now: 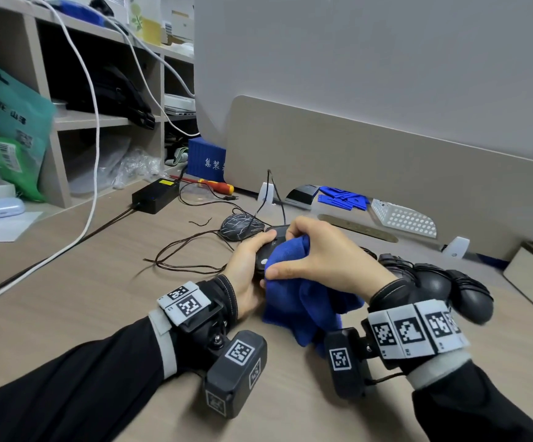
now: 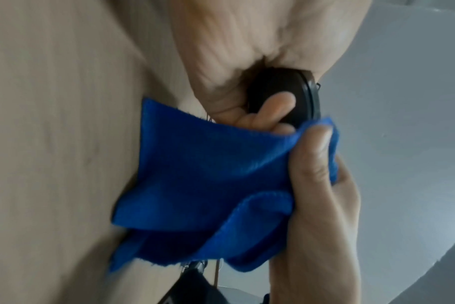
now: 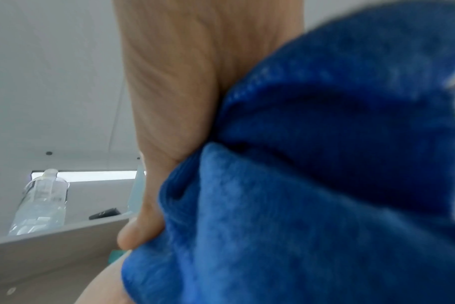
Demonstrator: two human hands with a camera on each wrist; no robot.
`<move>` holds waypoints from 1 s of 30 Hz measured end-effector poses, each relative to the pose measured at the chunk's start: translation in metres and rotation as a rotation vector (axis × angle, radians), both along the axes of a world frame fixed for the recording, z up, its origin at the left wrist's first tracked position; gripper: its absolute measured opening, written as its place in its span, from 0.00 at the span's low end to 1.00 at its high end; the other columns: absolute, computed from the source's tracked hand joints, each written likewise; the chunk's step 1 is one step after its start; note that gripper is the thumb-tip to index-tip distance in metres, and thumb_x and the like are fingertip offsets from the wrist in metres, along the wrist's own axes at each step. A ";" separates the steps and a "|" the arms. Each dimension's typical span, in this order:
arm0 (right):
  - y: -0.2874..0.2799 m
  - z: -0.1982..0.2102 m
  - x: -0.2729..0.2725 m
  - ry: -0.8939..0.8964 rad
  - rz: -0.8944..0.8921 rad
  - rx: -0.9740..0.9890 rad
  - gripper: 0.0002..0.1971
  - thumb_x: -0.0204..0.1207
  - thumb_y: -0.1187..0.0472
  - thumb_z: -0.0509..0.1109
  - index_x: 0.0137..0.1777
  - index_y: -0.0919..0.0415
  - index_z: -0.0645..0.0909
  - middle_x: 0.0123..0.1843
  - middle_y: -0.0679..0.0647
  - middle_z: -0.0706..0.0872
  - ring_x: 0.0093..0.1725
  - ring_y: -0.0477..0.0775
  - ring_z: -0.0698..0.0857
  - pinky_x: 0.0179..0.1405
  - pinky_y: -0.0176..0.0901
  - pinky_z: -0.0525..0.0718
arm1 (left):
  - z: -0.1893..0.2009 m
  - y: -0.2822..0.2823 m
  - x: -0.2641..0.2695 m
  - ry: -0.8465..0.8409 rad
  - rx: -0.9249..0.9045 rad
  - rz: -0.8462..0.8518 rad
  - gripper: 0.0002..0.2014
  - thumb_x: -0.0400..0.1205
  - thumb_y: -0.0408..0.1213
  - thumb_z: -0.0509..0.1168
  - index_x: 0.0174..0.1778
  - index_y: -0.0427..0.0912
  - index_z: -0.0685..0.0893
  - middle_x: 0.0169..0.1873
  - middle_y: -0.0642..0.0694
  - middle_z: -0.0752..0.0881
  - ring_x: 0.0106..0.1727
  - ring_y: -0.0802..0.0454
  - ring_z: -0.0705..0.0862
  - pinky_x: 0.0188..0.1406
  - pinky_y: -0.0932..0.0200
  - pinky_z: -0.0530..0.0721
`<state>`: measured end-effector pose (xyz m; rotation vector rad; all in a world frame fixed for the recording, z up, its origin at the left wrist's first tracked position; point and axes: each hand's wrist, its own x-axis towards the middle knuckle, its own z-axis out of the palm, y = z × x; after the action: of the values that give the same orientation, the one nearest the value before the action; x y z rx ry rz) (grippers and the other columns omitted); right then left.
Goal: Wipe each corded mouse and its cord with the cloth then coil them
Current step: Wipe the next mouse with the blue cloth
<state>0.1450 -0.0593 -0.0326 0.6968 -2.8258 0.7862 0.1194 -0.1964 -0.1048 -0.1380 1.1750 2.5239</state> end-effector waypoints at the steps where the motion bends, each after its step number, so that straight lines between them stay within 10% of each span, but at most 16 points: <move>1: -0.001 0.000 0.000 -0.003 -0.003 0.004 0.24 0.62 0.41 0.84 0.43 0.51 0.75 0.38 0.46 0.80 0.38 0.44 0.75 0.40 0.47 0.78 | -0.001 0.000 -0.001 -0.004 -0.002 0.007 0.19 0.73 0.52 0.73 0.50 0.42 0.84 0.38 0.43 0.79 0.30 0.51 0.76 0.26 0.60 0.64; 7: 0.015 0.003 -0.002 -0.076 0.085 -0.103 0.15 0.70 0.51 0.82 0.43 0.51 0.77 0.38 0.43 0.80 0.37 0.39 0.75 0.40 0.36 0.76 | -0.002 -0.003 -0.002 0.046 -0.003 0.043 0.13 0.85 0.46 0.62 0.41 0.40 0.81 0.24 0.46 0.79 0.14 0.54 0.73 0.06 0.70 0.61; 10: 0.004 -0.004 -0.002 -0.070 -0.014 -0.060 0.22 0.65 0.42 0.83 0.40 0.52 0.74 0.33 0.43 0.75 0.32 0.42 0.71 0.33 0.40 0.72 | 0.000 -0.001 0.002 0.077 -0.070 0.081 0.22 0.79 0.50 0.69 0.55 0.32 0.87 0.41 0.36 0.88 0.38 0.42 0.86 0.37 0.54 0.83; 12: -0.001 -0.007 -0.004 -0.065 -0.043 -0.102 0.20 0.68 0.44 0.81 0.38 0.52 0.73 0.31 0.43 0.74 0.31 0.43 0.71 0.33 0.41 0.71 | 0.001 0.000 0.004 0.096 -0.089 0.130 0.26 0.80 0.49 0.69 0.66 0.31 0.85 0.56 0.30 0.87 0.55 0.36 0.86 0.62 0.44 0.81; 16: 0.005 -0.005 -0.007 -0.063 -0.062 -0.197 0.14 0.75 0.50 0.77 0.38 0.52 0.74 0.31 0.43 0.78 0.31 0.40 0.74 0.36 0.40 0.75 | 0.002 0.004 0.005 0.131 -0.027 0.073 0.38 0.71 0.54 0.77 0.70 0.31 0.80 0.68 0.26 0.80 0.71 0.30 0.80 0.77 0.38 0.73; 19: 0.006 -0.001 -0.002 -0.107 -0.007 -0.099 0.20 0.67 0.44 0.82 0.41 0.49 0.73 0.36 0.43 0.78 0.34 0.41 0.73 0.38 0.42 0.75 | 0.005 0.001 0.007 0.110 -0.053 0.119 0.25 0.82 0.49 0.68 0.66 0.32 0.84 0.56 0.32 0.85 0.55 0.36 0.85 0.53 0.49 0.85; 22: 0.007 0.003 0.000 -0.127 0.011 -0.101 0.21 0.67 0.45 0.83 0.42 0.50 0.73 0.36 0.44 0.78 0.35 0.42 0.73 0.37 0.42 0.75 | 0.003 0.000 0.006 0.149 -0.054 0.083 0.17 0.83 0.50 0.66 0.49 0.38 0.88 0.34 0.41 0.86 0.29 0.47 0.82 0.23 0.61 0.75; 26: 0.015 0.012 -0.002 0.011 -0.078 -0.226 0.11 0.77 0.55 0.77 0.43 0.56 0.77 0.37 0.45 0.83 0.37 0.39 0.79 0.42 0.35 0.78 | 0.007 0.000 0.010 0.144 0.002 0.039 0.16 0.84 0.49 0.64 0.49 0.42 0.91 0.44 0.41 0.91 0.38 0.44 0.89 0.39 0.58 0.84; 30: 0.025 0.021 -0.005 0.215 -0.364 -0.518 0.06 0.78 0.58 0.72 0.49 0.59 0.79 0.41 0.44 0.83 0.39 0.39 0.82 0.40 0.32 0.77 | 0.010 -0.004 0.013 0.135 0.021 -0.018 0.20 0.85 0.53 0.58 0.43 0.41 0.87 0.32 0.45 0.86 0.22 0.48 0.80 0.18 0.66 0.70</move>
<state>0.1402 -0.0345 -0.0114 0.1678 -2.3033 1.2111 0.1320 -0.2004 -0.0952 0.0493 1.1941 2.5633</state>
